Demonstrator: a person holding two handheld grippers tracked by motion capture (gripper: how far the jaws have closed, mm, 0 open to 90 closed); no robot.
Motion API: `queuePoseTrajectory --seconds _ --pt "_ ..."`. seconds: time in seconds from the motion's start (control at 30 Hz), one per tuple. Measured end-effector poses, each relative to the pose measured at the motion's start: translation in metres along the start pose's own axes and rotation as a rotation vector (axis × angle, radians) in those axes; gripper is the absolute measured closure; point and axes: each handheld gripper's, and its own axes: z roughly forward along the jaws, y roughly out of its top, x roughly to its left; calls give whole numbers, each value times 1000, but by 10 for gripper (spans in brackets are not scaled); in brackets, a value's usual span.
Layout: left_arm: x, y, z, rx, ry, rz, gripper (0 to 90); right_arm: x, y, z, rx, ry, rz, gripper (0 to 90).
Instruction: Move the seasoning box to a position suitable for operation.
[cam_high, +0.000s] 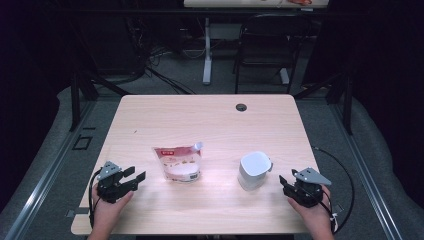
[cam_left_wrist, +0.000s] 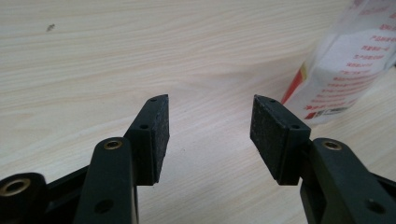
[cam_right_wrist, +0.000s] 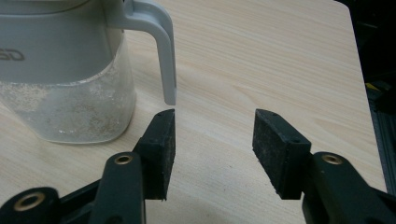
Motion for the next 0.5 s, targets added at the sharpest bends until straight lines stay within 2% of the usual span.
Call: queuePoseTrajectory --seconds 0.1,0.13,0.2,0.3,0.4,0.5 --pt "-2 -1 1 18 -5 6 476 0 -1 -1 -3 12 19 545" --pt "-3 -2 2 23 -1 21 476 -1 0 -2 9 29 47 564" --pt "-3 -3 1 20 -3 22 476 -1 1 -2 4 37 72 577" --pt "-3 -3 0 19 -5 17 475 -1 2 -1 12 47 70 582" --pt "-3 -3 0 23 -7 27 477 0 4 -1 -10 39 68 592" --pt "-3 -3 0 25 -3 31 489 0 6 -2 -31 83 69 636"
